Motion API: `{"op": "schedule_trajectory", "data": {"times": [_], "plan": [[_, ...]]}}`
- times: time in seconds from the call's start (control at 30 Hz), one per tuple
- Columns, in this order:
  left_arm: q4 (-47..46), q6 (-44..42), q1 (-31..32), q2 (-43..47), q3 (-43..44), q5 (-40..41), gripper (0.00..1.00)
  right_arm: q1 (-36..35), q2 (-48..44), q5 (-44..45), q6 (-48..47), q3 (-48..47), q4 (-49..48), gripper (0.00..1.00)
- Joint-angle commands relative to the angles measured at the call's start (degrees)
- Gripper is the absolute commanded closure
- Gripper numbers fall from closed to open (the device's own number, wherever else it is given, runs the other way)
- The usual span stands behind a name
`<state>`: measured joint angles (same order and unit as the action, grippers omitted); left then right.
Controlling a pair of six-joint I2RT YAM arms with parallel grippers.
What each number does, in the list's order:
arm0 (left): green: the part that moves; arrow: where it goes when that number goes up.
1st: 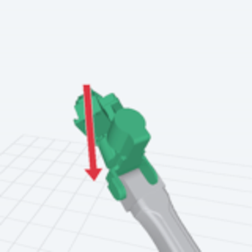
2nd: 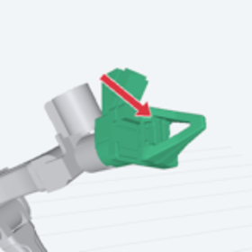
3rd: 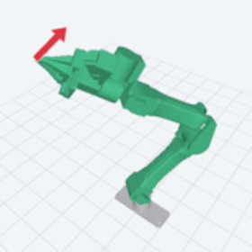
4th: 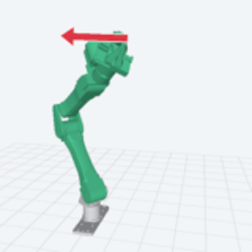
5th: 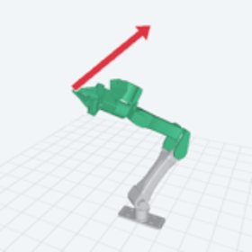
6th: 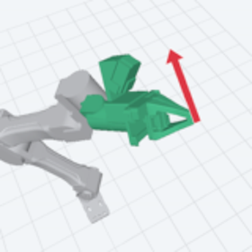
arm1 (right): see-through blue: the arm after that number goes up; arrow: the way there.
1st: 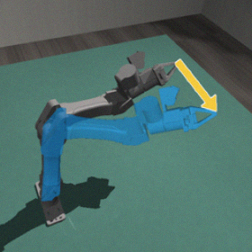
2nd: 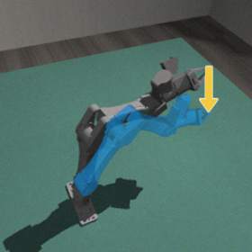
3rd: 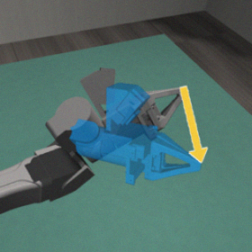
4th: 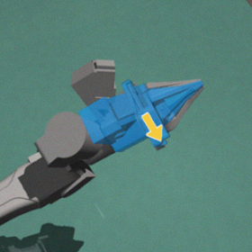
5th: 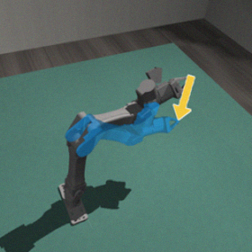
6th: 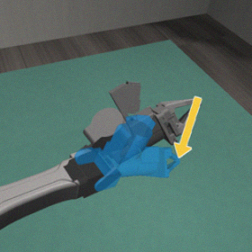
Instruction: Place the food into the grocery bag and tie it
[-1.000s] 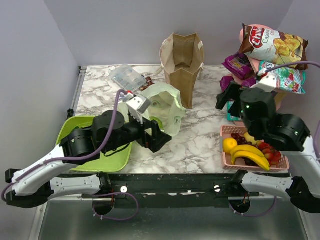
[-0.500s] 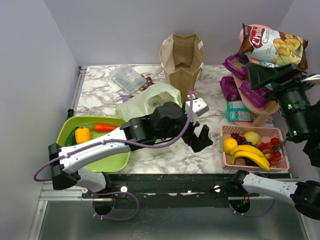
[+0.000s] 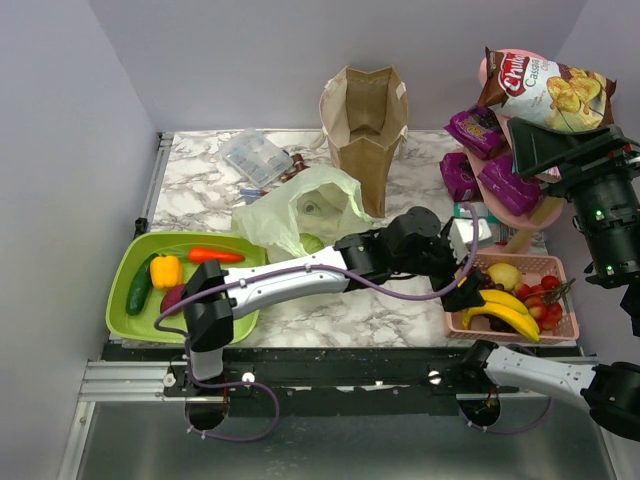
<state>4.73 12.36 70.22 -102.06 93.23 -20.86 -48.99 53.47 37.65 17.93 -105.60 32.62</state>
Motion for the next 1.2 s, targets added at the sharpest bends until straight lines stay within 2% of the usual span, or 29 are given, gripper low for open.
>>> {"op": "schedule_trajectory", "data": {"times": [0.0, 0.23, 0.37, 0.9, 1.17], "plan": [[-2.27, -7.56, 1.89, -4.16, 4.33, -4.01, 0.04, 0.21, -0.56, -2.01, -0.98, 0.06, -0.80, 0.02], [-4.43, -16.97, 2.24, -10.32, 3.66, -2.95, 0.06, 0.21, -1.52, -2.88, 0.05, 3.52, -1.32, 0.02], [-6.67, -20.24, 2.55, -13.97, 4.26, 0.39, 0.08, 0.21, -2.23, -3.14, 0.83, 4.93, -1.29, 0.02], [-4.83, -21.21, 3.88, -24.59, 14.41, 9.02, 0.09, 0.20, -3.22, -4.75, 2.00, 7.60, -1.24, 0.02], [-2.19, -22.78, 5.08, -26.98, 15.83, 8.12, 0.09, 0.20, -4.06, -4.46, 2.21, 8.19, -0.97, 0.01]]}}
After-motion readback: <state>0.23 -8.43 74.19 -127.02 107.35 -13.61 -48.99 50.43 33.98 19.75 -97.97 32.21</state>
